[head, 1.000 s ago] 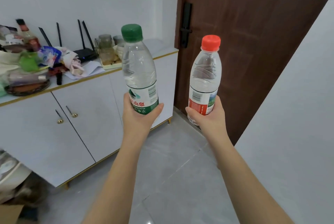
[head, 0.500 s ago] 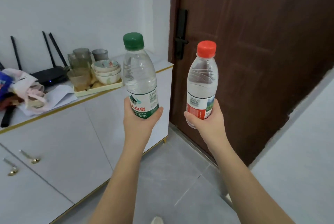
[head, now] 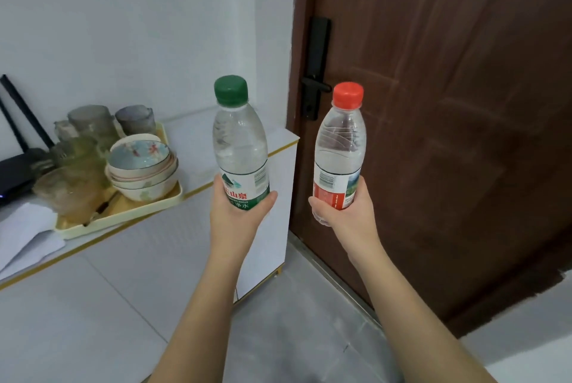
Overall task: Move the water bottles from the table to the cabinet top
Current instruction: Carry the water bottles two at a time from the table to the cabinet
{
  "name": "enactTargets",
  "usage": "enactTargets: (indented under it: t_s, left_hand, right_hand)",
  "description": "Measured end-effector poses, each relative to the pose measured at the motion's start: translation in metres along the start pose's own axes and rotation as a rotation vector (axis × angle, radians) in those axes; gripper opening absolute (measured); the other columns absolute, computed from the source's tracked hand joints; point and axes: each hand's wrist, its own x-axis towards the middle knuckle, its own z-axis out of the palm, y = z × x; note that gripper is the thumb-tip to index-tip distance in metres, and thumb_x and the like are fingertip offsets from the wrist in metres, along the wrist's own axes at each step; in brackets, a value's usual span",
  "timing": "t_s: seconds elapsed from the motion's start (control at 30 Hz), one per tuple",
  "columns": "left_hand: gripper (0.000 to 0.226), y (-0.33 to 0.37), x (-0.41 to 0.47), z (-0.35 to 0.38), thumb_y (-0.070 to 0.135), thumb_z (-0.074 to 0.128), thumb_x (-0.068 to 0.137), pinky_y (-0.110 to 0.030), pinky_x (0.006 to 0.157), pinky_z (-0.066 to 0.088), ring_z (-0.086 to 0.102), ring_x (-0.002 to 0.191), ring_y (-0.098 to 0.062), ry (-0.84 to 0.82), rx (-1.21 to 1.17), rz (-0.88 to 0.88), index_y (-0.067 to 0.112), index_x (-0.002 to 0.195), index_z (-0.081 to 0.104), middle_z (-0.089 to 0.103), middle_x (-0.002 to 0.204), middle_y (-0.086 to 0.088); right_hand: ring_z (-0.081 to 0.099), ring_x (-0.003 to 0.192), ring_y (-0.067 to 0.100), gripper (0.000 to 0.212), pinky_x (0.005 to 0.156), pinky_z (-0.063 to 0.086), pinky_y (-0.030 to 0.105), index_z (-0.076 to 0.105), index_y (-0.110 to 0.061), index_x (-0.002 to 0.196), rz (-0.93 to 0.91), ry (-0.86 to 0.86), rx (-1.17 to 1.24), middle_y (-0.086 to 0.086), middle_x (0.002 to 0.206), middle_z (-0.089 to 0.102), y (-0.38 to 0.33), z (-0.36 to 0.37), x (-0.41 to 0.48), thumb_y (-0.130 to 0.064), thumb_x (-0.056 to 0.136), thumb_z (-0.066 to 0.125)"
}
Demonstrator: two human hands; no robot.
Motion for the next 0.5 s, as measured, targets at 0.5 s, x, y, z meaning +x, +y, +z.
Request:
enactTargets:
  t_s: [0.5]
  left_hand:
    - [0.056,-0.056,0.173,0.089,0.009,0.083,0.069,-0.012,0.064,0.046,0.062,0.087,-0.002,0.359,0.198,-0.066,0.020,0.110,0.046,0.062,0.096,0.009]
  right_hand:
    - [0.067,0.094,0.006,0.063,0.070,0.054,0.016,0.048,-0.022,0.120,0.013,-0.346,0.039,-0.006,0.107,0.065,0.072,0.060,0.263,-0.003,0.071,0.082]
